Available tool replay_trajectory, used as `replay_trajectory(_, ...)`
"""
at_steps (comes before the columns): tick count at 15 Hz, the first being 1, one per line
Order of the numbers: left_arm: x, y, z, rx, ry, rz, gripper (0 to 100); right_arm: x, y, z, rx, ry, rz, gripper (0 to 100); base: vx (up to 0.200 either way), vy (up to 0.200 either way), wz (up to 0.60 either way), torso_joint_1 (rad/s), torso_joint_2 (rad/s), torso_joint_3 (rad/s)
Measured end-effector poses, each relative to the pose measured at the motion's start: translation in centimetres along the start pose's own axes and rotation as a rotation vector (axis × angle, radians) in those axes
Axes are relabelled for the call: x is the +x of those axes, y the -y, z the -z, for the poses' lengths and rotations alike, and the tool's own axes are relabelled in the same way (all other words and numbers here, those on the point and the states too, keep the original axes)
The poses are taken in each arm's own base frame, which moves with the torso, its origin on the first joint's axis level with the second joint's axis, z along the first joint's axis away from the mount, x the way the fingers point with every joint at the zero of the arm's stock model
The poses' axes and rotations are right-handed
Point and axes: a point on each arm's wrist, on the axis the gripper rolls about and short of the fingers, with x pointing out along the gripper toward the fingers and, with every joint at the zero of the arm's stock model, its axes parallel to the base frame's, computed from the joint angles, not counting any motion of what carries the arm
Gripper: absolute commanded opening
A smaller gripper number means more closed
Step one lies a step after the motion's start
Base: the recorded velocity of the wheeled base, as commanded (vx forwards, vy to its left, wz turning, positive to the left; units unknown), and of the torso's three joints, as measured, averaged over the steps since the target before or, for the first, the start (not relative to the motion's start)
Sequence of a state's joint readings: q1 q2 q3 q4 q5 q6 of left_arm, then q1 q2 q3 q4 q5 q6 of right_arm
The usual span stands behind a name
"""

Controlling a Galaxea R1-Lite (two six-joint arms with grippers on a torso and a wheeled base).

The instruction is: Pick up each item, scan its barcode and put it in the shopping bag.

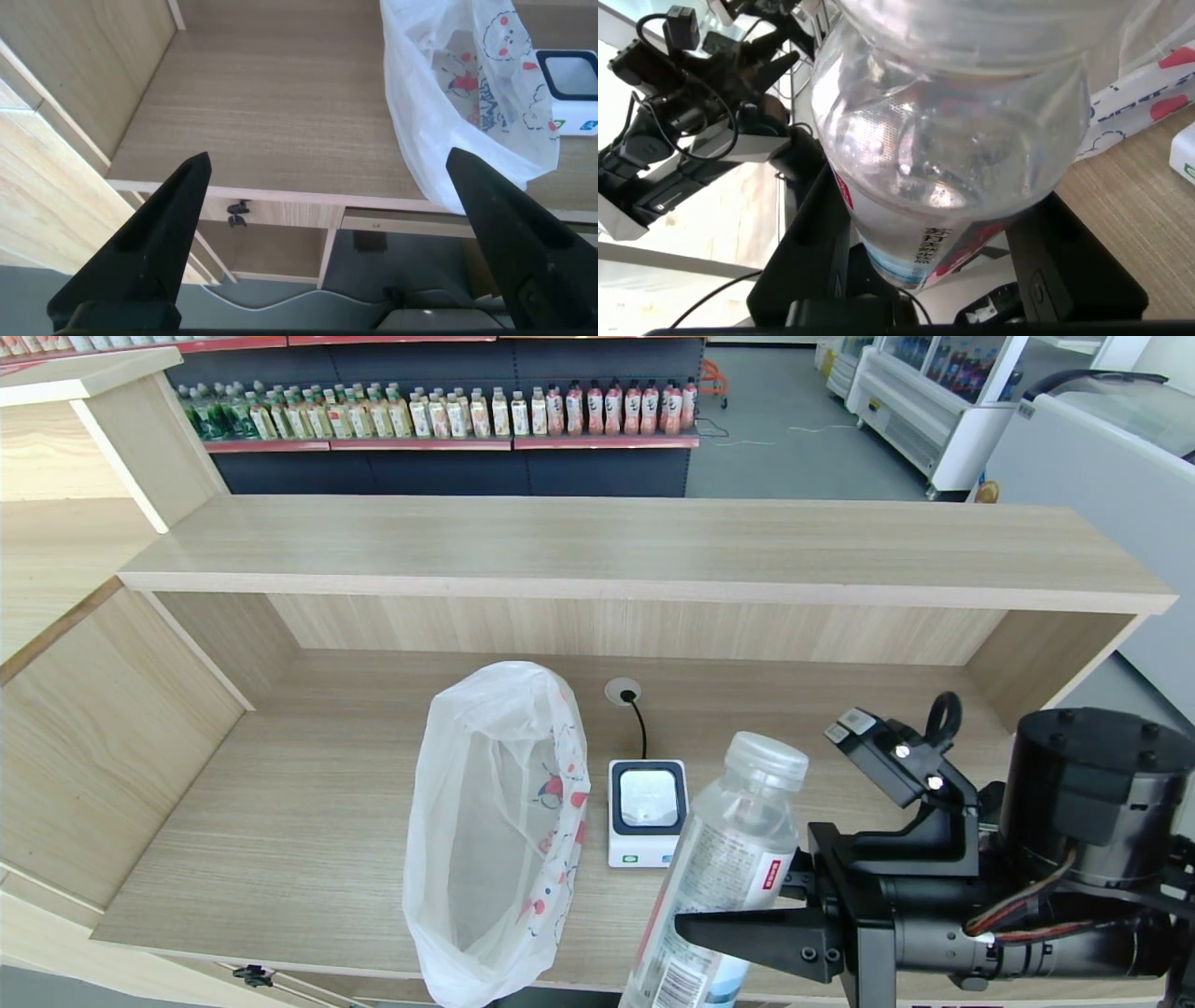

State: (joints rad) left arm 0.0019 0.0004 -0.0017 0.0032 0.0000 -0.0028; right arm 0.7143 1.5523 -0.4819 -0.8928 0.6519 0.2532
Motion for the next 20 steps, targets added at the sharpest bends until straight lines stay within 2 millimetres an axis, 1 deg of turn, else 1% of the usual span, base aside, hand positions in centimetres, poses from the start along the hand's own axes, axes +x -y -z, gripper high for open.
replay_trajectory(5,0.0,0.0,0.0,0.000,0.000,0.000,100,0.3,0.2,0.2,0.007,-0.012,-0.002,0,0.000,0.000,0.00,0.000,0.00,0.000)
replay_trajectory(11,0.0,0.0,0.0,0.000,0.000,0.000,100,0.1,0.2,0.3,0.004,-0.013,0.006,0,0.000,0.000,0.00,0.000,0.00,0.000)
replay_trajectory(13,0.0,0.0,0.0,0.000,0.000,0.000,100,-0.2,0.3,0.2,-0.073,-0.007,0.034,0,0.000,0.000,0.00,0.000,0.00,0.000)
replay_trajectory(14,0.0,0.0,0.0,0.000,0.000,0.000,100,-0.8,0.5,0.0,-0.133,-0.005,0.083,0,0.000,0.000,0.00,0.000,0.00,0.000)
replay_trajectory(16,0.0,0.0,0.0,0.000,0.000,0.000,100,-3.3,1.1,0.0,-0.191,-0.056,0.235,0,0.000,0.000,0.00,0.000,0.00,0.000)
replay_trajectory(18,0.0,0.0,0.0,0.000,0.000,0.000,100,-6.9,1.3,-0.2,-0.213,-0.082,0.404,0,0.000,0.000,0.00,0.000,0.00,0.000)
replay_trajectory(19,0.0,0.0,0.0,0.000,0.000,0.000,100,-8.5,1.1,-0.4,-0.263,-0.076,0.508,0,0.000,0.000,0.00,0.000,0.00,0.000)
replay_trajectory(20,0.0,0.0,0.0,0.000,0.000,0.000,100,-9.8,0.9,-0.6,-0.355,-0.088,0.613,0,0.000,0.000,0.00,0.000,0.00,0.000)
